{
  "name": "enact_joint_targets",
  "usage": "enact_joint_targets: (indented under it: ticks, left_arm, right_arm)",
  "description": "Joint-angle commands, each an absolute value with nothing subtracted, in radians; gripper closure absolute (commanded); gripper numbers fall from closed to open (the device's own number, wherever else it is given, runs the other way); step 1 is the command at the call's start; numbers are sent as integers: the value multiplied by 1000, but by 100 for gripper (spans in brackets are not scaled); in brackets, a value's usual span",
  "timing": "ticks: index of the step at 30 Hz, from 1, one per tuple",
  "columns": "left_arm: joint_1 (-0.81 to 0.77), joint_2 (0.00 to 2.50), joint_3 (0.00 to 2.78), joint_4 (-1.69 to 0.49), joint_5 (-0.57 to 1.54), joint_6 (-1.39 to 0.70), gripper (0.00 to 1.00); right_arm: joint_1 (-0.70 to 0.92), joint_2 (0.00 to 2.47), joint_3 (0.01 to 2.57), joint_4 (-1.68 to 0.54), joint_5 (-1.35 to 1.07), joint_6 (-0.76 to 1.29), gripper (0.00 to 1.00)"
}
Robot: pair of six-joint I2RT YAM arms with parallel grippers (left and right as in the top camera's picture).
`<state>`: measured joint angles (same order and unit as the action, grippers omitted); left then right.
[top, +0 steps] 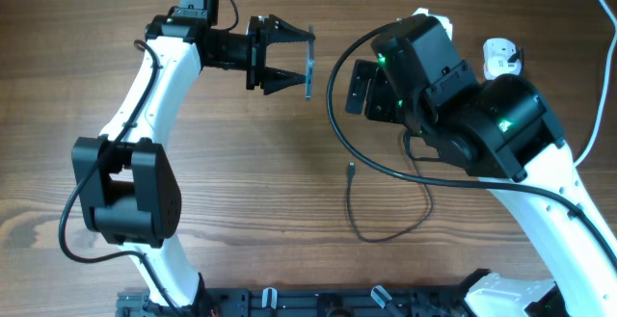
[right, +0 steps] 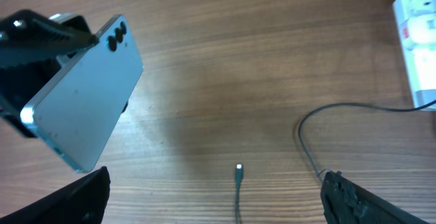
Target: Plug charger to phone and switch on socket
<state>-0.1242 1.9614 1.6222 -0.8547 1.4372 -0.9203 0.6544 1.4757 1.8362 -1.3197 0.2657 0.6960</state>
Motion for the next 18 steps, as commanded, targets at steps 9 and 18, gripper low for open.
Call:
enact_joint_targets:
  ticks: [9,18]
  left_arm:
    - [-120,1923,1623,-852,1483,-925,29]
    - [-120,1923,1623,-852,1422,-925,29]
  right_arm:
    - [653,1491,1857,-1237,4,543,0]
    - [773,1592,1857,-1204,65,553,1]
